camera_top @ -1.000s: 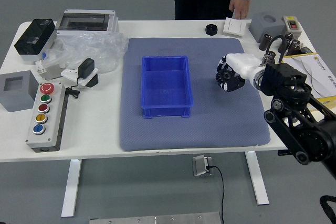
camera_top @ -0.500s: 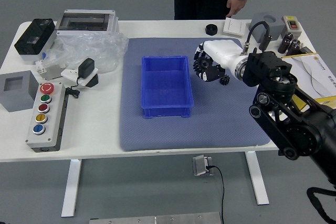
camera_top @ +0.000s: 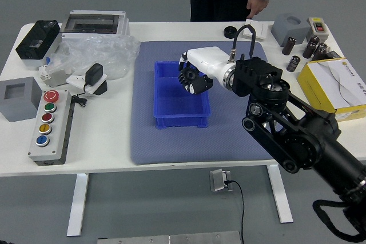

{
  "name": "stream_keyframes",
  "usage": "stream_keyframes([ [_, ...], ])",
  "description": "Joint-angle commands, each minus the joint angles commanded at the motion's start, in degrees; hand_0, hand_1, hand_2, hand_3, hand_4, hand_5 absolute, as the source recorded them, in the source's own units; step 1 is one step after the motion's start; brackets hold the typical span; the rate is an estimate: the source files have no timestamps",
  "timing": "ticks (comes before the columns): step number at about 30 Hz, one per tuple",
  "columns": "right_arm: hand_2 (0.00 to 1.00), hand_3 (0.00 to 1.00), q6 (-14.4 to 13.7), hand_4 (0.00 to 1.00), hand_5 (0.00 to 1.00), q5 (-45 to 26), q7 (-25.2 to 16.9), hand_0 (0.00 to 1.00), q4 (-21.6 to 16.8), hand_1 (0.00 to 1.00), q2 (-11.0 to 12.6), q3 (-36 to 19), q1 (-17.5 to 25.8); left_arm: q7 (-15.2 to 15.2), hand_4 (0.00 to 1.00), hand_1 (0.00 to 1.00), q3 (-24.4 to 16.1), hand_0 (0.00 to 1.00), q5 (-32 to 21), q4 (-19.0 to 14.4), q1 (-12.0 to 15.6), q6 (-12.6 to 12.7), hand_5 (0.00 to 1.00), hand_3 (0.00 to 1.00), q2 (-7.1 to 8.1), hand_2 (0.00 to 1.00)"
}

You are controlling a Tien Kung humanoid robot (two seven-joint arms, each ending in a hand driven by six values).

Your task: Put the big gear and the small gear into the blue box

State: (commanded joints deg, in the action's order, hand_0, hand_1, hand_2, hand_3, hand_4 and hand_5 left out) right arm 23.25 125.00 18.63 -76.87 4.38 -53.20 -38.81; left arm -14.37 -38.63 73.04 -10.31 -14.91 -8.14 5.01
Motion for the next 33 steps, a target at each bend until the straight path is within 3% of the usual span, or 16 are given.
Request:
stream_keyframes([
  [3, 0.521, 0.578, 1.0, 0.541, 0.109, -0.6, -0.3, 0.612, 0.7, 0.537, -0.4, 0.5, -0.2, 0.0, 0.611, 0.756, 0.2, 0.785, -0.2, 0.0, -0.1, 0.0, 0.3, 0.693, -0.03, 0.747],
  [4, 0.815, 0.94, 1.5, 0.735, 0.23, -0.8, -0.4, 0.762, 1.0, 0.747, -0.5, 0.5, -0.2, 0.1, 0.611, 0.755, 0.3, 0.785, -0.3, 0.0, -0.1, 0.0, 0.303, 0.694, -0.03, 0.748],
  [9, 0.815, 0.94, 2.8, 0.735, 0.23, -1.2, -0.8, 0.762, 1.6, 0.747, -0.6, 0.3, -0.3, 0.0, 0.611, 0.755, 0.3, 0.785, -0.3, 0.0, -0.2, -0.1, 0.303, 0.694, -0.05, 0.748],
  [10, 0.965, 0.998, 2.9, 0.805, 0.29, -1.2, -0.8, 0.876, 1.7, 0.86, -0.5, 0.2, -0.4, 0.0, 0.609, 0.755, 0.3, 0.786, -0.3, 0.0, -0.2, -0.1, 0.305, 0.694, -0.06, 0.748],
  [20, 0.981, 0.998, 2.2, 0.812, 0.288, -1.2, -1.1, 0.884, 1.3, 0.863, 0.5, -1.4, -0.1, 0.1, 0.607, 0.756, 0.3, 0.786, -0.4, 0.0, -0.3, 0.0, 0.307, 0.694, -0.06, 0.748],
  [21, 0.981, 0.998, 1.8, 0.812, 0.288, -1.2, -1.1, 0.884, 1.1, 0.863, 1.0, -1.8, 0.0, 0.1, 0.607, 0.756, 0.3, 0.786, -0.4, 0.0, -0.3, 0.0, 0.307, 0.694, -0.03, 0.748],
  [22, 0.902, 0.951, 1.5, 0.816, 0.292, -1.2, -1.1, 0.859, 1.0, 0.815, 1.5, -2.1, 0.2, 0.1, 0.607, 0.757, 0.3, 0.786, -0.4, 0.0, -0.3, 0.0, 0.308, 0.694, 0.0, 0.749],
  [27, 0.902, 0.951, -1.2, 0.816, 0.292, -1.5, -1.3, 0.859, 1.7, 0.815, 5.1, -3.7, 1.0, 0.2, 0.607, 0.757, 0.2, 0.786, -0.5, 0.0, -0.3, 0.1, 0.308, 0.694, 0.12, 0.749],
  [28, 0.782, 0.759, -1.7, 0.782, 0.264, -1.6, -1.3, 0.741, 2.1, 0.72, 5.7, -3.9, 1.2, 0.2, 0.605, 0.757, 0.2, 0.787, -0.5, 0.0, -0.3, 0.1, 0.31, 0.693, 0.12, 0.75],
  [33, 0.782, 0.759, -3.6, 0.782, 0.264, -1.5, -1.9, 0.741, 5.1, 0.72, 8.5, -3.9, 1.9, 0.2, 0.605, 0.757, 0.2, 0.787, -0.5, 0.0, -0.3, 0.1, 0.31, 0.693, 0.11, 0.75],
])
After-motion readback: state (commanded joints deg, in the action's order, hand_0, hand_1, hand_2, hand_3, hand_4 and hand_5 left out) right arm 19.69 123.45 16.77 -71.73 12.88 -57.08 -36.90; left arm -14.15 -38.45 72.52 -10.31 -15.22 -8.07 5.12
